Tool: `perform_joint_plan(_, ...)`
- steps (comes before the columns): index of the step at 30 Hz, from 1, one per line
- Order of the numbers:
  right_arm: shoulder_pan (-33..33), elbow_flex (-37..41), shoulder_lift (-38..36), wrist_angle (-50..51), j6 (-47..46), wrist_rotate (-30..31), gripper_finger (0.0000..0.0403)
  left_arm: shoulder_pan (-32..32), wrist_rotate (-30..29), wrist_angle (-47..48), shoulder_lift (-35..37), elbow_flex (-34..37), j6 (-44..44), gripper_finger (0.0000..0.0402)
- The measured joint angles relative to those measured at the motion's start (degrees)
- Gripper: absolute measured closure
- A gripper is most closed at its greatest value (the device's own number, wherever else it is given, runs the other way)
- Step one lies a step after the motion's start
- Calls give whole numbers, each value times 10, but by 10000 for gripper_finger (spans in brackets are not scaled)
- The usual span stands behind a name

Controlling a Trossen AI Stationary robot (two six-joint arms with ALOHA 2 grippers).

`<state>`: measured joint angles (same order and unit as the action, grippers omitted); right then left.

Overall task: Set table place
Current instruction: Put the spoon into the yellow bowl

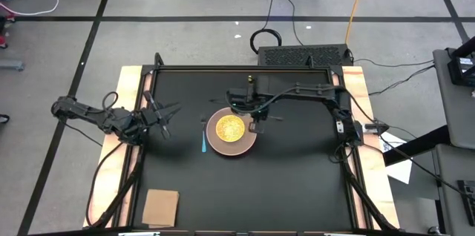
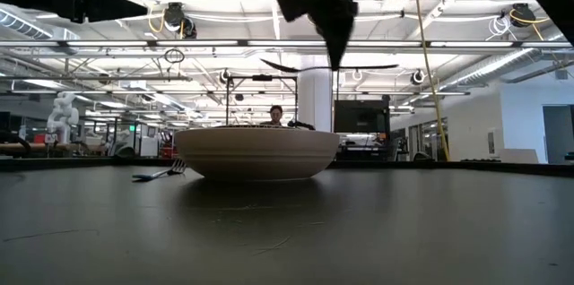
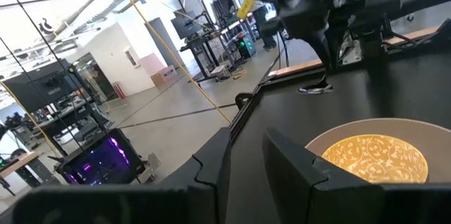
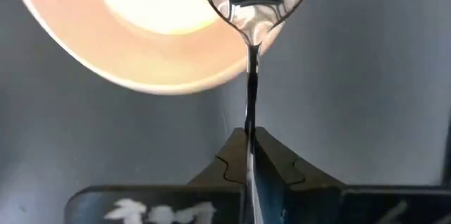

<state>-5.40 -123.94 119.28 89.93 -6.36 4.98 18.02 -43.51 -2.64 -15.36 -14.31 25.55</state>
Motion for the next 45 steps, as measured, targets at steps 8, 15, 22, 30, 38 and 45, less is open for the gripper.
perform_joint_plan(8, 29, -41, 42, 2, 95, 114, 403, 0, 0, 11, 0, 0, -3, 311)
perform_joint_plan(15, 42, -36, 44, -2, 156, 209, 403, 0, 0, 11, 0, 0, -4, 311)
perform_joint_plan(22, 74, 16, 44, -24, 313, 298, 403, 0, 0, 23, 0, 0, -13, 311)
perform_joint_plan(30, 89, 84, 44, -133, 433, 414, 402, 0, 0, 27, 0, 0, -21, 311)
perform_joint_plan(38, 93, 149, 44, -249, 581, 490, 402, 0, 0, 30, 0, 0, -21, 311)
perform_joint_plan(45, 94, 178, 44, -301, 660, 507, 402, 0, 0, 32, 0, 0, -24, 311)
